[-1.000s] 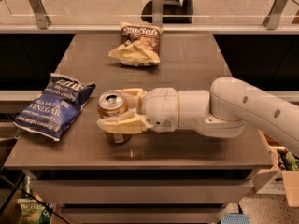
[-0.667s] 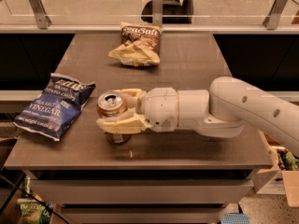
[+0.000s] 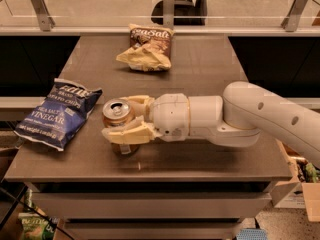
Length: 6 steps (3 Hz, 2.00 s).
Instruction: Move orange can near brown chip bag
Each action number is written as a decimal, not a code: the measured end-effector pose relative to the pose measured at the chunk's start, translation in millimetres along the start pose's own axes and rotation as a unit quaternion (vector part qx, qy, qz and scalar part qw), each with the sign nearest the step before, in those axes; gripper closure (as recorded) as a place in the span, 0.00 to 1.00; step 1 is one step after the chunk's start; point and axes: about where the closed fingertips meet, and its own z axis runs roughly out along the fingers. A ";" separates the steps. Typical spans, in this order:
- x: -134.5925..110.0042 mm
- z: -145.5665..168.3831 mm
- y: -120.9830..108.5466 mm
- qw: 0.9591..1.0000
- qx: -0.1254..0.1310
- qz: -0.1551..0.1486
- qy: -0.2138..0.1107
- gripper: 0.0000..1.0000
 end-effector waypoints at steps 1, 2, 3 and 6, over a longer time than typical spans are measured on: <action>-12.2 1.8 -7.0 1.000 -0.006 -0.003 0.017 1.00; -32.9 -4.2 -20.4 0.999 -0.004 -0.009 0.036 1.00; -48.9 -12.6 -37.0 0.999 0.000 -0.012 0.040 1.00; -92.0 -63.9 -94.9 0.998 0.051 -0.030 0.013 1.00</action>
Offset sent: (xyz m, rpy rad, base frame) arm 0.0410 -0.0170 0.0629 -0.1175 -0.0265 -0.0179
